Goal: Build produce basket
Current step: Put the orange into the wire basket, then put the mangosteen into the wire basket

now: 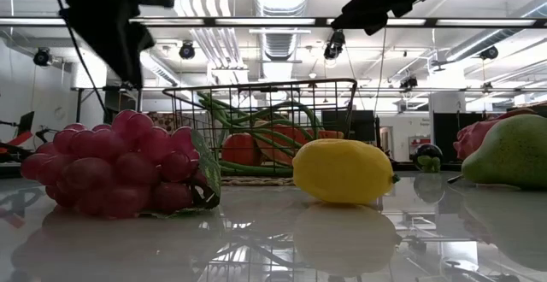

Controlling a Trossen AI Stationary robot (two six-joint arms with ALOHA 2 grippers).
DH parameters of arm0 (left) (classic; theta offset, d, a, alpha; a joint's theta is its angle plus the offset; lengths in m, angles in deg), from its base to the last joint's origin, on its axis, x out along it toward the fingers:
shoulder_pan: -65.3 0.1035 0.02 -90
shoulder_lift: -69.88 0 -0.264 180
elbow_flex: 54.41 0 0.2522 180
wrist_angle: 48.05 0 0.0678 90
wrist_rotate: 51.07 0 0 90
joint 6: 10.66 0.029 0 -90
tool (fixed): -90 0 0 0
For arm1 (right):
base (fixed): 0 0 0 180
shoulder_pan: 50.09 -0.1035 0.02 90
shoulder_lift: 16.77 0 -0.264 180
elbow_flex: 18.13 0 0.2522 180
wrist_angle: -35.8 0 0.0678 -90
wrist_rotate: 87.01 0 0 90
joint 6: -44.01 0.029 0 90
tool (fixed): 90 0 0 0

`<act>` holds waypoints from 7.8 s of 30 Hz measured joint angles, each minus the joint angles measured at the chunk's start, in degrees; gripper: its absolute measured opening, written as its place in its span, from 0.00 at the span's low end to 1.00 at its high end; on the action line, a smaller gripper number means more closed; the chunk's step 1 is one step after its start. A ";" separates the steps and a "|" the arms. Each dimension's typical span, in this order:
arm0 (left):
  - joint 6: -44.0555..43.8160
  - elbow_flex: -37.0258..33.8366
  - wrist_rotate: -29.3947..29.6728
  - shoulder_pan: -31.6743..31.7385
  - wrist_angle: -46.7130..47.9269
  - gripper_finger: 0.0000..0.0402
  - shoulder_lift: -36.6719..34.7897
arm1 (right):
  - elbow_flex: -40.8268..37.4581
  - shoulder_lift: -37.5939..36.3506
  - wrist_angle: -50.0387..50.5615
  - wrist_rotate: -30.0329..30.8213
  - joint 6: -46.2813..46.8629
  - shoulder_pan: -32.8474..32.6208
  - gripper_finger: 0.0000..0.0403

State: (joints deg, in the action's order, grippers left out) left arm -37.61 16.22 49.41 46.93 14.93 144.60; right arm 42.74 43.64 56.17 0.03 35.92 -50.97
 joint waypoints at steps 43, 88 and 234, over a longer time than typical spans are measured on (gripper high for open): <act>4.88 -11.07 -5.68 -0.02 -16.24 0.69 4.95 | -0.52 0.14 0.33 -0.01 1.57 0.00 0.52; 57.93 -32.37 0.69 -0.83 -105.61 0.58 -16.45 | -6.88 19.35 -62.93 -3.69 -8.18 0.02 0.74; 64.81 -33.56 22.15 3.78 -110.16 0.79 -10.78 | 39.57 25.15 53.65 10.64 14.09 28.06 0.81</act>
State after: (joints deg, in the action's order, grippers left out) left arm 27.21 -17.34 71.55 50.71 -95.23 133.82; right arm 82.31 68.79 109.82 10.68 50.02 -22.91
